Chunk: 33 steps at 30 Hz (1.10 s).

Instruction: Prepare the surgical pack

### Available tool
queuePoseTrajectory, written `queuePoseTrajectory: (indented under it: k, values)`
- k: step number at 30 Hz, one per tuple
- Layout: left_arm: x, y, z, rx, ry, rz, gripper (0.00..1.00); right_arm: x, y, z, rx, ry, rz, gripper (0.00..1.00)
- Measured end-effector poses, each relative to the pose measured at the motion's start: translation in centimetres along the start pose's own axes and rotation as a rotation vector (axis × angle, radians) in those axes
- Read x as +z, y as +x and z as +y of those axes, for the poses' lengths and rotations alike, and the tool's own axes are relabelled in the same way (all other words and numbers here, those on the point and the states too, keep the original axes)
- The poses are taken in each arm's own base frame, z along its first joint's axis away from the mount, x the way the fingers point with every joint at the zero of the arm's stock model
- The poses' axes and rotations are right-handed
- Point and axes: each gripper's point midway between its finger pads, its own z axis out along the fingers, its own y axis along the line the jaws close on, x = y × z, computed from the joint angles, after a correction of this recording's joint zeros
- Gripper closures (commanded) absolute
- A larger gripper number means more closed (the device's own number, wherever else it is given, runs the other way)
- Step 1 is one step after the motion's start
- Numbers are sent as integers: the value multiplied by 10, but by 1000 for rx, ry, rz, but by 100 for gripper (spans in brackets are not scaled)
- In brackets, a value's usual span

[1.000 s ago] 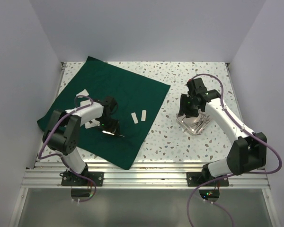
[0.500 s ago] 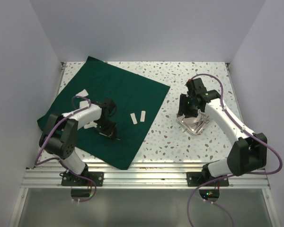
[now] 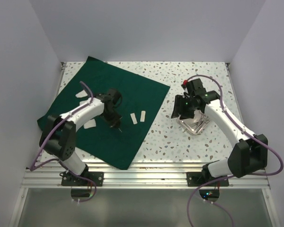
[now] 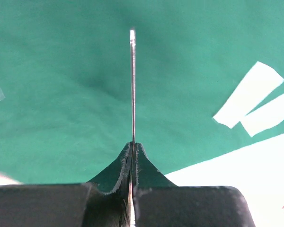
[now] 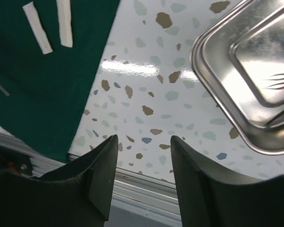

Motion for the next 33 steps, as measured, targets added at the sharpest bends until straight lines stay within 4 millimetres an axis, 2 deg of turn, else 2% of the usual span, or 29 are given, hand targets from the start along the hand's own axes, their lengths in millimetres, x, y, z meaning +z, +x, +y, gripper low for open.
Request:
queuePoseTrajectory:
  k: [4,7,11,15,20,23,28,33]
  values:
    - [-18,7,-17,196,114,-61,100,1,4,19,-11,-99,41,46]
    - [-36,19,-25,325,253,-78,100,6,6,38,-25,-180,78,37]
    - [-61,33,-46,491,486,-72,100,8,7,73,-23,-343,117,29]
    - [-80,60,-69,660,685,-21,100,2,5,112,-43,-493,114,26]
    - [-95,95,-77,823,839,65,100,2,16,155,-106,-564,139,26]
    - [-102,106,-79,869,889,92,100,4,24,165,-121,-559,147,29]
    - [-108,116,-80,911,925,115,100,8,25,166,-121,-530,131,37]
    - [-114,127,-81,942,965,137,100,15,25,168,-106,-513,133,55]
